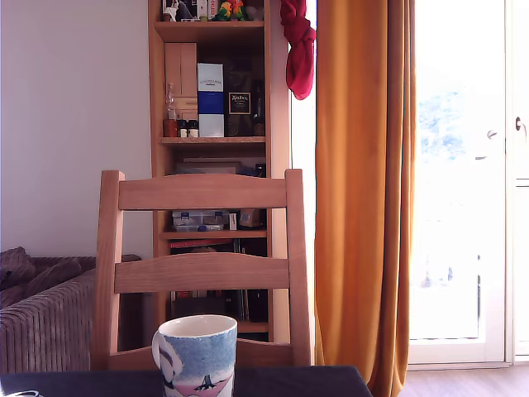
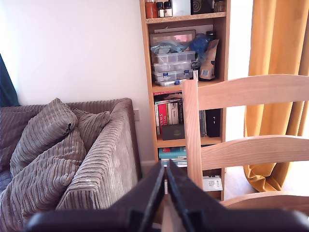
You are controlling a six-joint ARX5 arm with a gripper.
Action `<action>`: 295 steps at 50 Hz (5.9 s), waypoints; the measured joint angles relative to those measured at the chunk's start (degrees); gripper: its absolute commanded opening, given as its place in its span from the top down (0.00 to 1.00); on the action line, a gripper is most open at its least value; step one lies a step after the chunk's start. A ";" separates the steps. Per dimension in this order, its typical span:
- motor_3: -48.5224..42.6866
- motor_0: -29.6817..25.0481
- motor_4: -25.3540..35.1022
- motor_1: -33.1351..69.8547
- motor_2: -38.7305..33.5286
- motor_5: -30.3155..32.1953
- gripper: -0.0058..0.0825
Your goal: Pick the grey coffee capsule and place it inside the blue coffee cup
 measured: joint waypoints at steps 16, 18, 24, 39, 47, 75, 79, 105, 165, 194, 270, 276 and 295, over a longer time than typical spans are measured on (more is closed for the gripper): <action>-7.02 2.21 5.14 -0.07 0.35 0.02 0.95; -6.88 2.21 5.64 -0.07 0.35 -0.09 0.95; -3.23 2.21 8.37 -0.07 0.35 -5.99 0.95; -1.20 1.38 21.90 2.27 0.37 -13.25 0.95; -1.77 0.24 21.66 11.52 0.37 -13.99 0.95; -14.14 -2.62 21.46 51.06 18.45 -15.98 0.16; -16.57 -3.65 21.38 56.50 22.08 -15.96 0.15; -14.93 -10.58 10.27 81.59 31.52 -11.13 0.15; -8.13 -12.09 10.12 107.86 39.28 -8.44 0.51; -8.44 -12.09 15.43 107.86 44.59 -9.94 0.71; -8.11 -24.81 16.24 102.68 53.96 -17.46 0.60; -8.35 -24.83 16.15 102.68 53.96 -17.46 0.37; -8.26 -25.94 16.13 102.68 53.96 -17.42 0.60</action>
